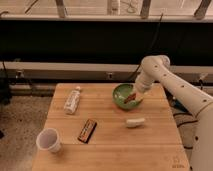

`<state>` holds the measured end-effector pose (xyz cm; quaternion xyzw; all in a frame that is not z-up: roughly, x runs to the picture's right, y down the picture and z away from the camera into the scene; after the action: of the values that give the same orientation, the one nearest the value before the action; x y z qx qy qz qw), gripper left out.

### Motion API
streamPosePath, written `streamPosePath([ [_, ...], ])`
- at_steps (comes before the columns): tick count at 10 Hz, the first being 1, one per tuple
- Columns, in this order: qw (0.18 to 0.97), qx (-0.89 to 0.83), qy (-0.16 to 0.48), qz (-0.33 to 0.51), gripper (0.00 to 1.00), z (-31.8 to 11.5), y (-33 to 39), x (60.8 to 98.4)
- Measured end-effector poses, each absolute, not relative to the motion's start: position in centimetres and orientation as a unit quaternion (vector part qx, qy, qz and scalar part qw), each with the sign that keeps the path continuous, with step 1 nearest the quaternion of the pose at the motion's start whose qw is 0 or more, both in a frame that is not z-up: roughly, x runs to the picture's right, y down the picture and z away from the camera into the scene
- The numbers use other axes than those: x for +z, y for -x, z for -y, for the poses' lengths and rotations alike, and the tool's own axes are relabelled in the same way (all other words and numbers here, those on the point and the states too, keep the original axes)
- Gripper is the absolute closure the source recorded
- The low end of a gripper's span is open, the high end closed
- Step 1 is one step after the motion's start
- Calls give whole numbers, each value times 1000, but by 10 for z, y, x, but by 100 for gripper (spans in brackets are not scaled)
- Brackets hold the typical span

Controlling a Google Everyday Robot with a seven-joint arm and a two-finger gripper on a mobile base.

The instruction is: Place the pepper in the ceramic bowl

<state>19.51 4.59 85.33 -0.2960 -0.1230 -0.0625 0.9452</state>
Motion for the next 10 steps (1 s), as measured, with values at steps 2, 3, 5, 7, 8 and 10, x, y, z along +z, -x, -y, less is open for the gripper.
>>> streamPosePath([
  [2, 945, -61, 296, 123, 100, -44, -195, 856],
  [3, 945, -60, 296, 124, 100, -43, -195, 858],
  [5, 945, -58, 297, 124, 100, -42, -196, 860],
  [7, 945, -55, 298, 124, 100, -43, -197, 861],
  [8, 945, -54, 298, 124, 100, -43, -196, 862],
  [10, 946, -51, 297, 124, 100, -40, -197, 864],
])
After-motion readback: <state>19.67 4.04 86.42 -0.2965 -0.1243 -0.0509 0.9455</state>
